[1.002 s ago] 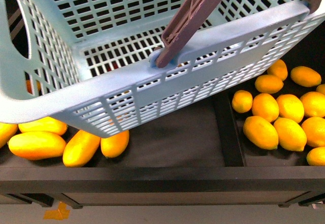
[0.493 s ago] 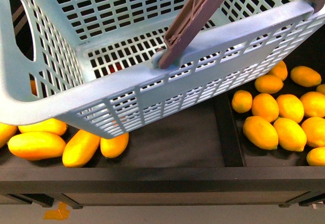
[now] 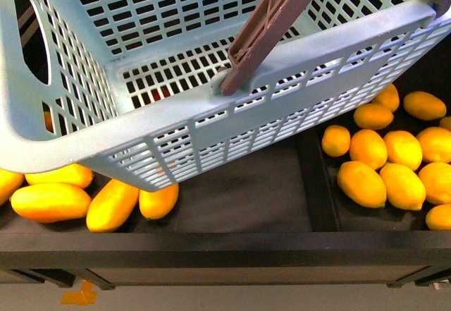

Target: Pick lemon and mango into basket

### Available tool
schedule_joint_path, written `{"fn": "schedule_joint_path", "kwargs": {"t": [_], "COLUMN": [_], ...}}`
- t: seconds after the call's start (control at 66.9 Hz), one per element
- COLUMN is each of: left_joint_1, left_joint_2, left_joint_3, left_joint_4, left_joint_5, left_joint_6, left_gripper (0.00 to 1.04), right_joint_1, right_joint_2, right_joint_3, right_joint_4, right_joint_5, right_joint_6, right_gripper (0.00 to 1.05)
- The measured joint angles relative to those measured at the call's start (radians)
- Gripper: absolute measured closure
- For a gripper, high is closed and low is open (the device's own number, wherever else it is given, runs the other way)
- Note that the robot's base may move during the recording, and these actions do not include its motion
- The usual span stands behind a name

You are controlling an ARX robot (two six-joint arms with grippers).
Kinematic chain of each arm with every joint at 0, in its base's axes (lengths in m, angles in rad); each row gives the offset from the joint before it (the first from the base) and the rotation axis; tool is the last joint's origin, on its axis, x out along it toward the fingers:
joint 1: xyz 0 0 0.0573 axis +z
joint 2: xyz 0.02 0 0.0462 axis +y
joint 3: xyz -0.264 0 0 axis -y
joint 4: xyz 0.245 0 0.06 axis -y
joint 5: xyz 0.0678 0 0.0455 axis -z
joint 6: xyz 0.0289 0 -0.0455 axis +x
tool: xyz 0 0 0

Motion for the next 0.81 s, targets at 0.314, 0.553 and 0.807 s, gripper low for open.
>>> {"fn": "schedule_joint_path", "kwargs": {"t": [0.314,0.553,0.807], "left_joint_1": [0.000,0.000,0.000], "left_joint_2": [0.000,0.000,0.000], "left_joint_3": [0.000,0.000,0.000], "left_joint_4": [0.000,0.000,0.000], "left_joint_5": [0.001,0.000,0.002], "left_joint_6": [0.000,0.000,0.000], "left_gripper": [0.90,0.90,0.90], "right_joint_1": [0.071,0.069,0.043], "right_joint_2": [0.234,0.376,0.525], "right_joint_3": [0.376,0.658,0.971], "right_joint_4": [-0.129,-0.300,-0.518], "right_joint_5": [0.143,0.177,0.098], "right_joint_6": [-0.097,-0.297,-0.457], "right_gripper": [0.09,0.09,0.09]}}
